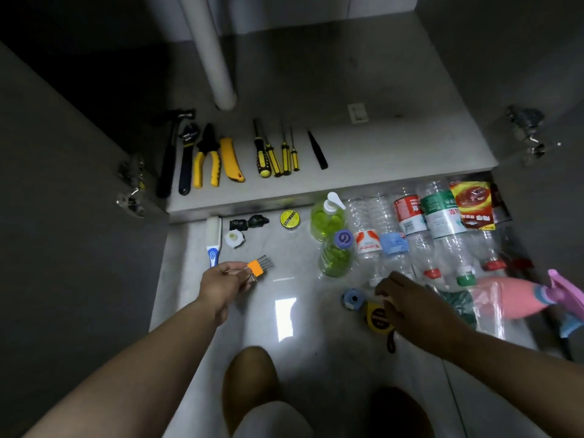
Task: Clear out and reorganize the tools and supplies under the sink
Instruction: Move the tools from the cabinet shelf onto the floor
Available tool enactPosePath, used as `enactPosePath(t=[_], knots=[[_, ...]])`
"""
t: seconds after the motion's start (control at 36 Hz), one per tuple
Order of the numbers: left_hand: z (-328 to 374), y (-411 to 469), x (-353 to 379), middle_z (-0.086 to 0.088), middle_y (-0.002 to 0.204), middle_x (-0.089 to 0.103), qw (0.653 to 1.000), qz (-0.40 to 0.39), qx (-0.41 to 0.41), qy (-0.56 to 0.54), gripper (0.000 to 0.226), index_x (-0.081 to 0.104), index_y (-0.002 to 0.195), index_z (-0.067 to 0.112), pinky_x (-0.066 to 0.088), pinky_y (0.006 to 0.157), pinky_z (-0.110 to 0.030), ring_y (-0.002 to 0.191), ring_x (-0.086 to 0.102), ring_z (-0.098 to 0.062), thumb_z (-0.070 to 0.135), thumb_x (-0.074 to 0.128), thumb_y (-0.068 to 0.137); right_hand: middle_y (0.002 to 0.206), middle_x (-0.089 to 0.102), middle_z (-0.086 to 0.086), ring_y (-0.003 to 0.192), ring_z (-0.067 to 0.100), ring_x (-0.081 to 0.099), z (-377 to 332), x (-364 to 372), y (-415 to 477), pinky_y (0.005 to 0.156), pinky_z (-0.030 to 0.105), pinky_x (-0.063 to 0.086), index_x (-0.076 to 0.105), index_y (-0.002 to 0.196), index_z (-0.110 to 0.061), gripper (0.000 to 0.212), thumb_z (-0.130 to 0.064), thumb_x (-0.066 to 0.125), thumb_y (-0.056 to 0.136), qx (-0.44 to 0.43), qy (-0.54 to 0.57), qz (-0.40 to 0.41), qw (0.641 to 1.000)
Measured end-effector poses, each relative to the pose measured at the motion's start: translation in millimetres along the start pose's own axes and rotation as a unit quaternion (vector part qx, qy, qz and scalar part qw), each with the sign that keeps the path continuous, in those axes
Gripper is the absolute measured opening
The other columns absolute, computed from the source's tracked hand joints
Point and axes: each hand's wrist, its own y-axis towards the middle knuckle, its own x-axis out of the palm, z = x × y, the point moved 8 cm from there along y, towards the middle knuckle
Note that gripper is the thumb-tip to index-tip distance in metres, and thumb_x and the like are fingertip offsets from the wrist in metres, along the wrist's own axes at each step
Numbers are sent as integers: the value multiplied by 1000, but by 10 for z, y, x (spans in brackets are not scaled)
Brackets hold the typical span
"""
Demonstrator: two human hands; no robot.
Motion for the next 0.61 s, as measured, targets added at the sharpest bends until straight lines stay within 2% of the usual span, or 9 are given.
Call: enactPosePath(t=[0.11,0.22,0.25,0.39,0.44,0.53,0.58,0.61], knots=[[-54,201,-44,-19,89,73,999,41,-9,-12,13,71,103,-3,60,61,-20,63,66,-19,-7,66,91,97,61,-1,70,18,65,-19,-358,94,59,40,55,66,101,-19,16,-8,65,88,-9,11,43,999],[-111,357,-81,-14,89,74,996,91,-13,-19,11,72,94,8,61,89,-37,76,68,-24,-2,69,89,93,66,-1,70,21,65,22,-560,231,60,39,54,68,97,-21,19,-5,68,86,21,24,72,997],[-124,380,-88,-12,88,74,995,99,-17,-24,11,72,92,11,60,92,-39,79,68,-25,0,69,89,93,66,-2,71,20,64,34,-575,273,61,37,53,69,96,-22,20,-5,68,86,23,24,76,997],[-118,372,-82,3,84,72,993,112,-5,-22,16,69,92,22,54,87,-33,85,66,-21,6,71,88,94,64,-5,71,4,59,88,-594,487,61,23,45,68,95,-23,19,-5,65,89,33,56,96,993],[-95,332,-56,7,90,69,995,98,2,-10,22,69,109,19,52,92,-30,92,64,-18,6,68,91,95,64,-5,71,1,59,70,-588,541,61,19,43,69,96,-24,19,-6,64,90,31,62,97,993],[-38,267,-17,1,110,68,998,61,13,8,40,61,129,16,50,104,-34,103,64,-20,-1,62,93,92,63,-7,68,1,58,-9,-610,565,60,17,41,68,94,-26,21,-6,65,89,15,56,103,993],[1,210,-25,-4,117,67,999,44,10,24,37,61,125,17,50,103,-37,104,64,-22,0,64,92,91,63,-8,68,1,57,-74,-641,561,60,20,44,68,93,-27,20,-7,65,90,5,49,107,993],[28,181,-42,-6,116,67,999,39,8,37,30,62,117,18,52,98,-36,100,63,-22,1,65,92,92,63,-7,69,1,57,-102,-654,560,61,23,47,67,93,-27,19,-8,64,91,4,47,108,993]])
